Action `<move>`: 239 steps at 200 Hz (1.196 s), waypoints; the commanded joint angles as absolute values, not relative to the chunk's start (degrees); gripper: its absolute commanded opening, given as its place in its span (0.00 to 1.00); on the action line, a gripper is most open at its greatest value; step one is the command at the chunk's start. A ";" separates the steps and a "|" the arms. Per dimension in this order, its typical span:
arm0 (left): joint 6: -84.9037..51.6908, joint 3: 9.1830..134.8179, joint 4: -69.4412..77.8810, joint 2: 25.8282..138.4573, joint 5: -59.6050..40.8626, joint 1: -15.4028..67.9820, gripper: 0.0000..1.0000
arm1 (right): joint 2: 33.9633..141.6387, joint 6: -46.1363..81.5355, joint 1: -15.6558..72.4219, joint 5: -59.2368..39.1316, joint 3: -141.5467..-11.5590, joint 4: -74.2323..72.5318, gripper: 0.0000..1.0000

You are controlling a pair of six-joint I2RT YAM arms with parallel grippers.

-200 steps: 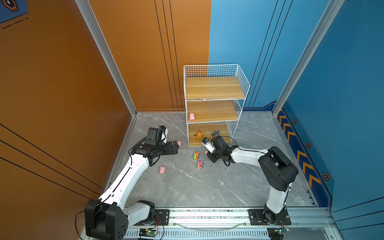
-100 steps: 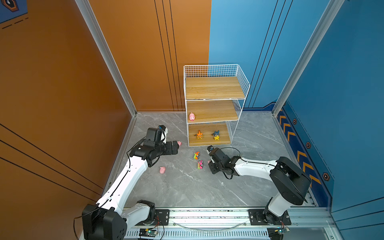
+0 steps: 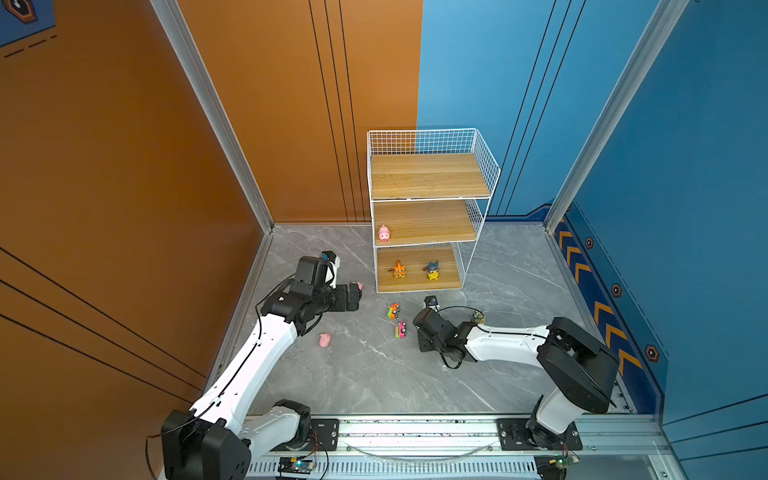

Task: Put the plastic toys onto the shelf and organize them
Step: 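Close the right gripper on the pink pig and lift it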

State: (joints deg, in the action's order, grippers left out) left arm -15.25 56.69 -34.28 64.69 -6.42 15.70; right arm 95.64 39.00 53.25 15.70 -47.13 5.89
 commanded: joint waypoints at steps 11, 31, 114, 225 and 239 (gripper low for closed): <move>-15.08 58.67 -35.51 63.45 -4.70 17.12 0.98 | 93.78 38.85 53.44 16.04 -46.07 5.95 0.48; -15.73 61.92 -35.51 62.52 -3.49 18.33 0.98 | 90.49 36.42 52.95 16.13 -45.16 6.28 0.54; -8.77 68.90 -33.45 65.76 -1.40 20.11 0.98 | 79.03 16.73 50.21 15.45 -22.03 -34.38 0.72; -7.91 61.88 -29.25 61.26 -2.82 19.59 0.98 | 94.31 12.37 50.01 7.90 -17.49 -61.60 0.67; -8.00 61.71 -29.27 61.40 -3.07 19.38 0.98 | 95.52 12.16 50.09 7.86 -17.83 -61.11 0.66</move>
